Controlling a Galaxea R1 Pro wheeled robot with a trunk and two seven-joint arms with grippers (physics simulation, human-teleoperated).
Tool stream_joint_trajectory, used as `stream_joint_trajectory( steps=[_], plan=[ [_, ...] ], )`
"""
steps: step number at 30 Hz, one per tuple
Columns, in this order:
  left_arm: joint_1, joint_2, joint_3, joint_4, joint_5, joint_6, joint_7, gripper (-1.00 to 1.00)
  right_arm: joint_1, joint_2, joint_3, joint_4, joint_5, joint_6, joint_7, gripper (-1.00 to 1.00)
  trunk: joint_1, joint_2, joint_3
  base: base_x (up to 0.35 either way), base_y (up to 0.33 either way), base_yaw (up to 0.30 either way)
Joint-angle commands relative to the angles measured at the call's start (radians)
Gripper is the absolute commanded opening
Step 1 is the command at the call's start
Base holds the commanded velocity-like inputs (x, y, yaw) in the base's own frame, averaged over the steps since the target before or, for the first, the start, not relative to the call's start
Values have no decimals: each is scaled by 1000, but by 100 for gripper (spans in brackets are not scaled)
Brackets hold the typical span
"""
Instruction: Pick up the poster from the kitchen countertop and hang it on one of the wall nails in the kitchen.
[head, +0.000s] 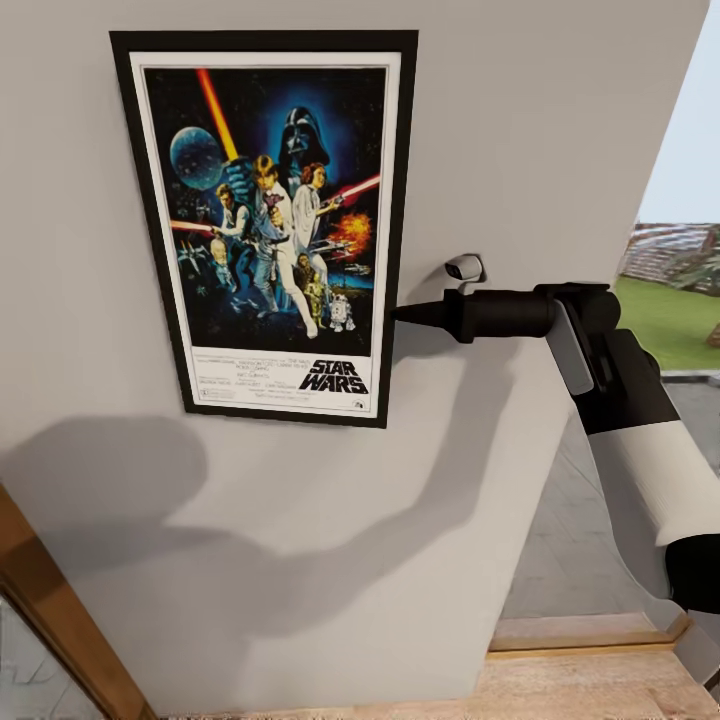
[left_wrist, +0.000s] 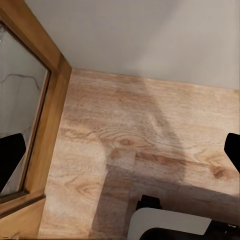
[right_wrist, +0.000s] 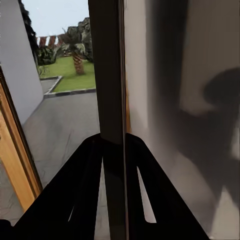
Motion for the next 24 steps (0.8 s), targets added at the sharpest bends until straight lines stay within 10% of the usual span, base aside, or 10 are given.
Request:
stream_joint_trajectory(
  steps=[1,24],
  plan=[
    [0,0,2,-1,0,-1,-2,100,-1,-1,2,0,-7,10,1,-100,0,-2,-2,-177,0,0],
    [0,0,2,-1,0,0,-2,100,-1,-1,2,1,-7,10,1,-100,0,-2,-2,-27,25,0]
  ],
)
